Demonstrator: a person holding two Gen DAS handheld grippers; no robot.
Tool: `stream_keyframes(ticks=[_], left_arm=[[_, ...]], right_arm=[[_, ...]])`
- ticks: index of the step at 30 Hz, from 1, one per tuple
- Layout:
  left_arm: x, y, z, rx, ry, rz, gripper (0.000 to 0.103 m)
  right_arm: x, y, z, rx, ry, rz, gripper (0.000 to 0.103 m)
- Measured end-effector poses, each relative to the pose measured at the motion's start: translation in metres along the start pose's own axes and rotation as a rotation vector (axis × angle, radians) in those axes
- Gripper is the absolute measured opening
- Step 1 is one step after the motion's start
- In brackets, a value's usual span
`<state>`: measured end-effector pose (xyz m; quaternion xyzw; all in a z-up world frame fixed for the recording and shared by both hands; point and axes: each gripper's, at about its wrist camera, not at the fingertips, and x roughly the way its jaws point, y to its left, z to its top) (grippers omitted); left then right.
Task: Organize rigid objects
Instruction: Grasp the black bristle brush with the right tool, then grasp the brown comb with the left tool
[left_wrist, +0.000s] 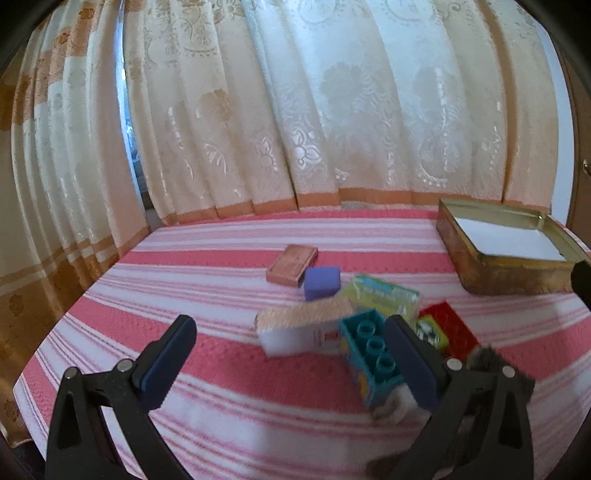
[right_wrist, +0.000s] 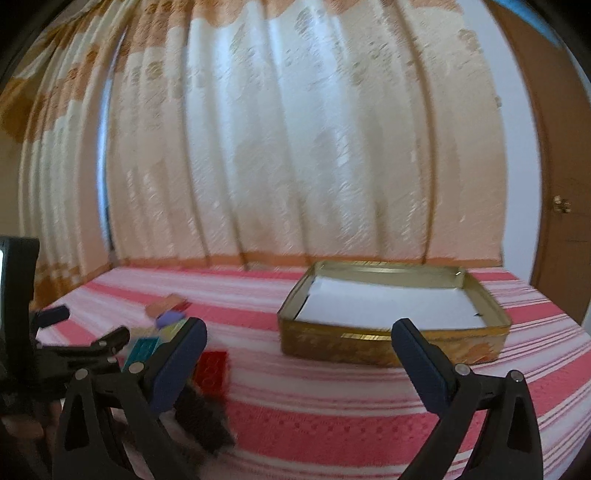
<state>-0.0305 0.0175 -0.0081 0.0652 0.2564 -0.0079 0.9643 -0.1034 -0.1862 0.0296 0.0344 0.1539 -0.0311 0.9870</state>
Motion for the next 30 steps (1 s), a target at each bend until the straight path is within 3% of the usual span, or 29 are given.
stream_keyframes(ticks=[6, 8, 11, 16, 18, 20, 23, 30], left_arm=[[-0.007, 0.017, -0.014, -0.021, 0.066, -0.014, 0.1], [-0.01, 0.017, -0.02, -0.009, 0.093, -0.036, 0.094], [-0.015, 0.015, -0.027, 0.004, 0.123, -0.072, 0.093], [-0.021, 0.004, -0.035, 0.049, 0.147, -0.101, 0.093], [-0.022, 0.001, -0.037, 0.067, 0.159, -0.122, 0.093], [-0.022, -0.003, -0.039, 0.082, 0.169, -0.138, 0.093], [-0.024, -0.011, -0.041, 0.113, 0.171, -0.145, 0.093], [-0.022, -0.035, -0.044, 0.189, 0.206, -0.243, 0.093]], right_arm=[[0.006, 0.009, -0.003, -0.079, 0.156, 0.174, 0.087], [0.013, 0.014, -0.006, -0.099, 0.217, 0.223, 0.077], [0.028, 0.018, -0.015, -0.083, 0.315, 0.29, 0.065], [0.052, 0.026, -0.028, -0.021, 0.448, 0.394, 0.063], [0.059, 0.03, -0.033, -0.031, 0.483, 0.399, 0.058], [0.064, 0.032, -0.036, -0.041, 0.513, 0.411, 0.044], [0.069, 0.035, -0.04, -0.053, 0.551, 0.411, 0.036], [0.066, 0.018, -0.039, -0.002, 0.55, 0.436, 0.03]])
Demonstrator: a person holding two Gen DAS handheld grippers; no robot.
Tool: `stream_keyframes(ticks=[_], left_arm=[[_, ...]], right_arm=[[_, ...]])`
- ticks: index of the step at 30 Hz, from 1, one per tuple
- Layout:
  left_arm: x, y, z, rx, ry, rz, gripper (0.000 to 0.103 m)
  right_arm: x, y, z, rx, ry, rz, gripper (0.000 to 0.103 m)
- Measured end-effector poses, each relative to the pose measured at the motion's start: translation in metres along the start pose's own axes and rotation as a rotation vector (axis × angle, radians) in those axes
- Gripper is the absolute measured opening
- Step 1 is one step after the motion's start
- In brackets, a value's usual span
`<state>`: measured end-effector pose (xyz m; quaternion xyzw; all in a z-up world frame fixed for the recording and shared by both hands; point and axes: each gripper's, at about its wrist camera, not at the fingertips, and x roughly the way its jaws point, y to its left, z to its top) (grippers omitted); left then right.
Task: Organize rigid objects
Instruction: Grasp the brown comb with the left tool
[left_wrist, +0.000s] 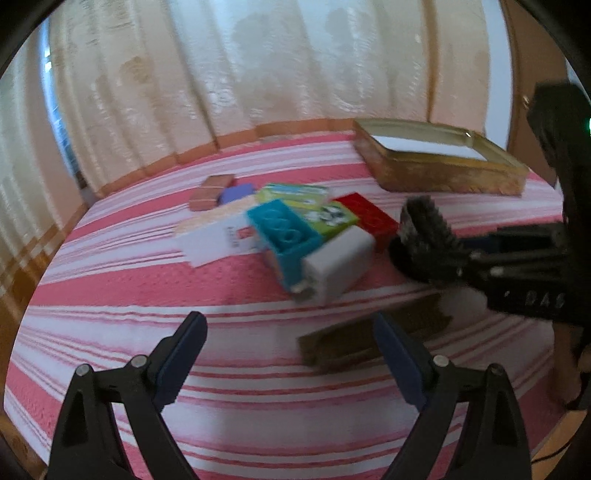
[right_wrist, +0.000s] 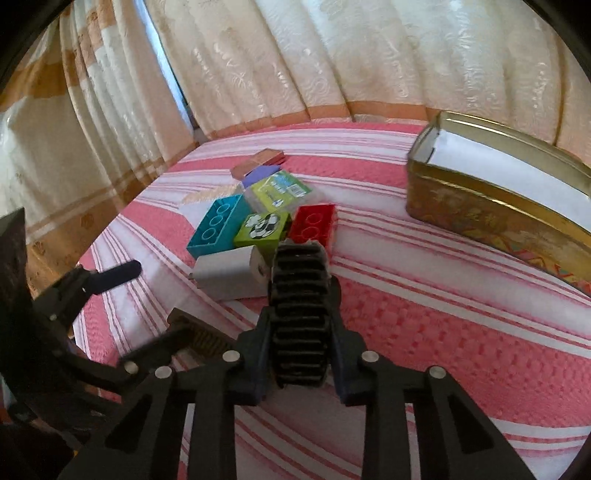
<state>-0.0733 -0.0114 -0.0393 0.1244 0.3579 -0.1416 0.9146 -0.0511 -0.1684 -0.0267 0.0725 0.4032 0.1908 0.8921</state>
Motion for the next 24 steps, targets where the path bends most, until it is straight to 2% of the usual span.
stream_keyframes(ticks=[4, 8, 10, 11, 15, 16, 18, 19, 21, 22, 23, 24], left_arm=[[0.005, -0.005, 0.004, 0.014, 0.016, -0.063, 0.093], [0.006, -0.009, 0.009, 0.033, 0.045, -0.143, 0.082], [0.001, -0.014, 0.008, 0.065, 0.045, -0.192, 0.082], [0.0, -0.019, 0.007, 0.098, 0.053, -0.213, 0.086], [0.011, -0.035, 0.004, 0.205, 0.066, -0.158, 0.094], [0.011, -0.035, 0.006, 0.207, 0.05, -0.164, 0.094], [0.017, -0.033, 0.011, 0.202, 0.067, -0.182, 0.093], [0.018, -0.03, 0.011, 0.193, 0.074, -0.199, 0.088], [0.02, -0.025, 0.013, 0.161, 0.096, -0.275, 0.066], [0.019, -0.024, 0.014, 0.136, 0.102, -0.321, 0.047], [0.017, -0.025, 0.013, 0.134, 0.098, -0.304, 0.033], [0.016, -0.026, 0.013, 0.135, 0.098, -0.301, 0.03]], right_arm=[[-0.018, -0.007, -0.003, 0.003, -0.029, 0.002, 0.03], [-0.033, -0.015, -0.006, 0.001, -0.05, -0.023, 0.03], [-0.038, -0.022, -0.007, 0.013, -0.056, -0.031, 0.03], [-0.039, -0.025, -0.007, 0.018, -0.058, -0.034, 0.03], [-0.041, -0.033, -0.008, 0.037, -0.063, -0.036, 0.03], [-0.042, -0.034, -0.008, 0.041, -0.065, -0.034, 0.03], [-0.044, -0.034, -0.008, 0.045, -0.066, -0.023, 0.03], [-0.044, -0.034, -0.008, 0.044, -0.066, -0.022, 0.03], [-0.045, -0.035, -0.008, 0.041, -0.07, -0.027, 0.03], [-0.046, -0.036, -0.008, 0.042, -0.073, -0.029, 0.03], [-0.047, -0.038, -0.008, 0.047, -0.077, -0.032, 0.03], [-0.047, -0.04, -0.007, 0.054, -0.08, -0.034, 0.03]])
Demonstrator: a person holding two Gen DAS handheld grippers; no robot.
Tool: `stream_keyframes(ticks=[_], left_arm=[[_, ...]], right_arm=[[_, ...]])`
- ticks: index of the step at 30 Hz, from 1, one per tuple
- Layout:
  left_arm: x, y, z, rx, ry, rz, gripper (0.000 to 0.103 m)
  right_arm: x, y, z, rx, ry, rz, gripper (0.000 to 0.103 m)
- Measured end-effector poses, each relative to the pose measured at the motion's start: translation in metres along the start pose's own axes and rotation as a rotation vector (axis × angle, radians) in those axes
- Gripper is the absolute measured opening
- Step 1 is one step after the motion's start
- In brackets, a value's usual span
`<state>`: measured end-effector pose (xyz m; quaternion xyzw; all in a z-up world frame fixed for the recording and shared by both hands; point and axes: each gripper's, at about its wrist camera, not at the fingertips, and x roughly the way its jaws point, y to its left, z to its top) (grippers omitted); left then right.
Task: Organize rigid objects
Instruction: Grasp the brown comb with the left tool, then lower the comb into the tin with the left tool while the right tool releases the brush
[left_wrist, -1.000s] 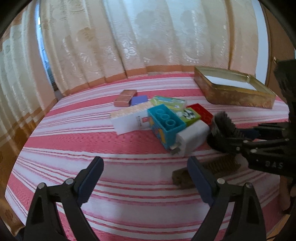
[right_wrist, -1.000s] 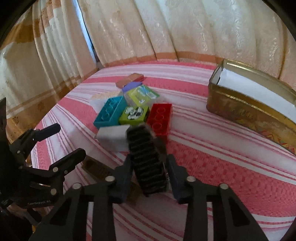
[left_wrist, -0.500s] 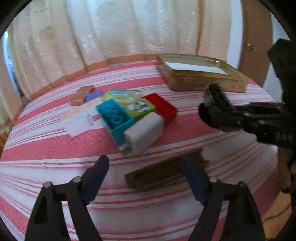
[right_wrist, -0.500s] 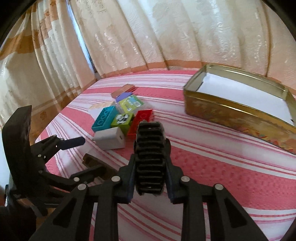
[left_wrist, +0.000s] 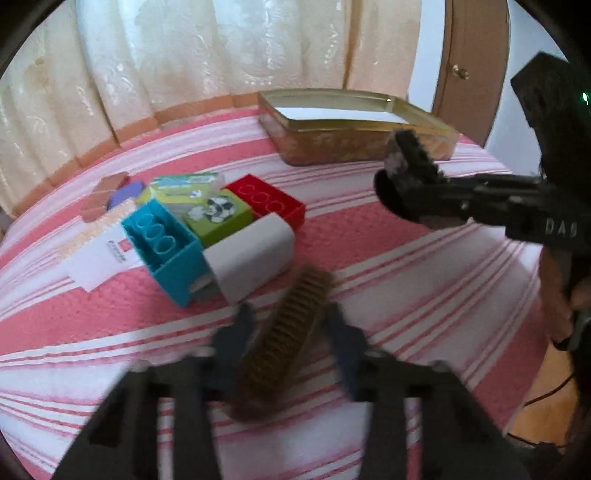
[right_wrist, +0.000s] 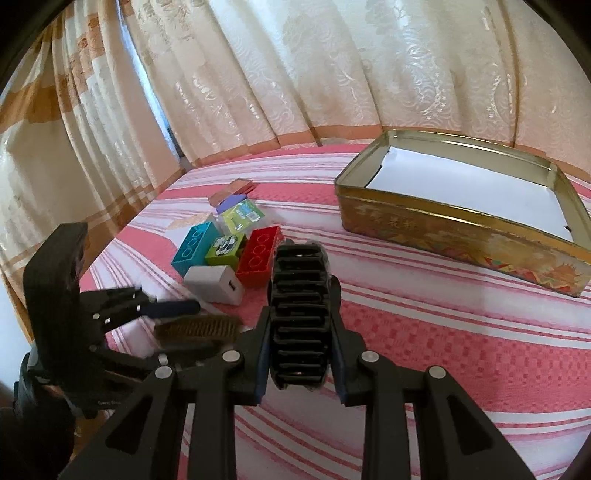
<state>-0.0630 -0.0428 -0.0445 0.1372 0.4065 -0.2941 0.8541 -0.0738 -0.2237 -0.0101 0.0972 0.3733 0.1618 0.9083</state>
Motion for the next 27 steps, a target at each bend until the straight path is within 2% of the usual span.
stream_keyframes(ticks=[1, 4, 7, 9, 14, 20, 27], left_arm=[[0.0, -0.003, -0.001, 0.003, 0.0, -0.005, 0.024], [-0.004, -0.01, -0.005, 0.009, -0.001, -0.013, 0.024], [-0.008, -0.007, -0.007, -0.031, -0.002, -0.046, 0.023], [-0.012, -0.004, -0.008, -0.051, -0.019, -0.08, 0.023], [-0.027, -0.005, -0.004, -0.064, -0.083, -0.083, 0.023], [-0.045, -0.01, 0.027, -0.07, -0.187, -0.081, 0.023], [-0.043, -0.026, 0.087, -0.035, -0.292, -0.096, 0.023]], right_arm=[[0.0, -0.001, 0.001, 0.007, -0.002, -0.001, 0.03], [-0.001, -0.006, 0.002, 0.028, -0.013, -0.003, 0.03], [-0.004, -0.007, 0.001, 0.032, -0.025, -0.006, 0.03], [-0.006, -0.007, 0.0, 0.029, -0.033, -0.014, 0.03], [-0.014, -0.016, 0.001, 0.058, -0.069, -0.018, 0.03], [-0.038, -0.026, 0.015, 0.077, -0.166, -0.072, 0.03], [-0.068, -0.064, 0.049, 0.148, -0.305, -0.234, 0.03]])
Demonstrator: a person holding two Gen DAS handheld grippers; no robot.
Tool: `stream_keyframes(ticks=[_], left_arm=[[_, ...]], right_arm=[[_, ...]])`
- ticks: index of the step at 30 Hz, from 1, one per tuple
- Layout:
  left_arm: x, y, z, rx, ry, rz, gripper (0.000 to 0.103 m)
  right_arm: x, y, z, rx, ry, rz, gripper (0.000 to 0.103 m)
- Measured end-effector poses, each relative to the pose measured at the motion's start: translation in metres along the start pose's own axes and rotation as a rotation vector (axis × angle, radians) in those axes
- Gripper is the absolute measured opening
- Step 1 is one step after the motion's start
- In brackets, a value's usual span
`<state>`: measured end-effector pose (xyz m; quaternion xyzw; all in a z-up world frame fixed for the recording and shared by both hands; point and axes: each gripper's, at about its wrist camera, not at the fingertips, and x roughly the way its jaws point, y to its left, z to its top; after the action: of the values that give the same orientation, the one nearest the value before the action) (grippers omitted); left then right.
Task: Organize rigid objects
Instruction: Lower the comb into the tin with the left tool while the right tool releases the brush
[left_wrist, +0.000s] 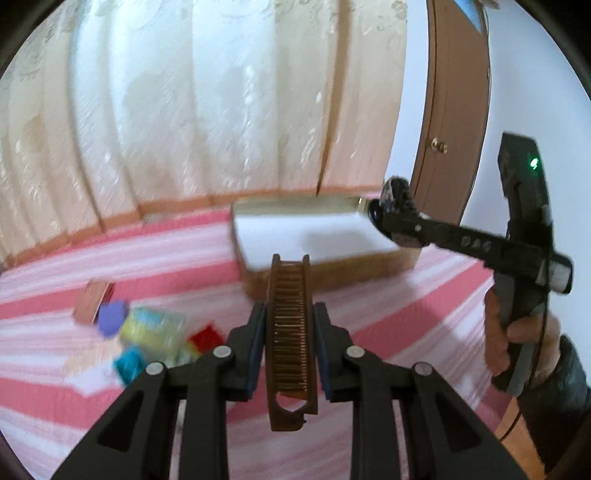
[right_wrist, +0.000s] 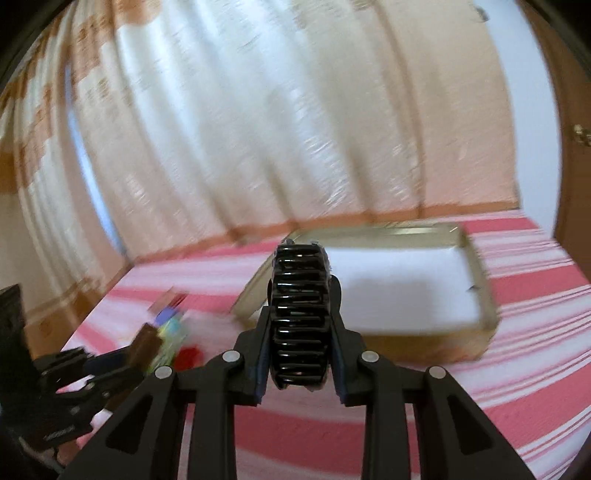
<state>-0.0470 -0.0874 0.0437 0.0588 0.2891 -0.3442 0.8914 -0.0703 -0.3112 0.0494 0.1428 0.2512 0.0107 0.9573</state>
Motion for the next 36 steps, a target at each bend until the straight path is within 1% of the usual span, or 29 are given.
stream_keyframes(ticks=[2, 4, 7, 9, 13, 15, 19, 23, 27, 30, 33, 34, 35, 36], left_arm=[[0.011, -0.004, 0.015, -0.002, -0.022, -0.012, 0.023], [0.025, -0.009, 0.027, -0.005, -0.029, -0.012, 0.023], [0.052, -0.012, 0.041, -0.029, -0.017, -0.016, 0.023], [0.071, -0.016, 0.048, -0.031, -0.007, -0.004, 0.023], [0.106, -0.02, 0.061, -0.04, 0.008, 0.028, 0.023], [0.126, -0.022, 0.065, -0.042, 0.026, 0.062, 0.023], [0.154, -0.02, 0.066, -0.066, 0.063, 0.082, 0.023], [0.168, -0.023, 0.066, -0.055, 0.078, 0.102, 0.024], [0.175, -0.022, 0.067, -0.041, 0.087, 0.132, 0.024], [0.178, -0.02, 0.068, -0.046, 0.092, 0.137, 0.024], [0.176, -0.019, 0.068, -0.046, 0.083, 0.138, 0.024], [0.173, -0.019, 0.069, -0.049, 0.069, 0.142, 0.024], [0.17, -0.018, 0.069, -0.053, 0.051, 0.149, 0.029], [0.166, -0.018, 0.07, -0.058, 0.031, 0.154, 0.036]], right_arm=[[0.007, -0.011, 0.009, 0.005, -0.021, -0.056, 0.03], [0.02, -0.019, 0.014, -0.003, -0.03, -0.131, 0.03], [0.038, -0.031, 0.018, -0.001, -0.035, -0.201, 0.03], [0.053, -0.04, 0.016, 0.007, -0.025, -0.233, 0.03], [0.073, -0.049, 0.014, 0.006, 0.035, -0.238, 0.03], [0.079, -0.049, 0.015, -0.03, 0.041, -0.26, 0.03], [0.087, -0.056, 0.016, -0.038, 0.056, -0.272, 0.03], [0.099, -0.061, 0.015, -0.041, 0.1, -0.28, 0.03], [0.102, -0.062, 0.017, -0.039, 0.102, -0.287, 0.03], [0.108, -0.063, 0.017, -0.034, 0.116, -0.283, 0.03], [0.106, -0.062, 0.018, -0.032, 0.098, -0.292, 0.031], [0.105, -0.062, 0.018, -0.033, 0.092, -0.297, 0.038], [0.106, -0.06, 0.019, -0.04, 0.091, -0.305, 0.058], [0.106, -0.057, 0.019, -0.054, 0.093, -0.318, 0.069]])
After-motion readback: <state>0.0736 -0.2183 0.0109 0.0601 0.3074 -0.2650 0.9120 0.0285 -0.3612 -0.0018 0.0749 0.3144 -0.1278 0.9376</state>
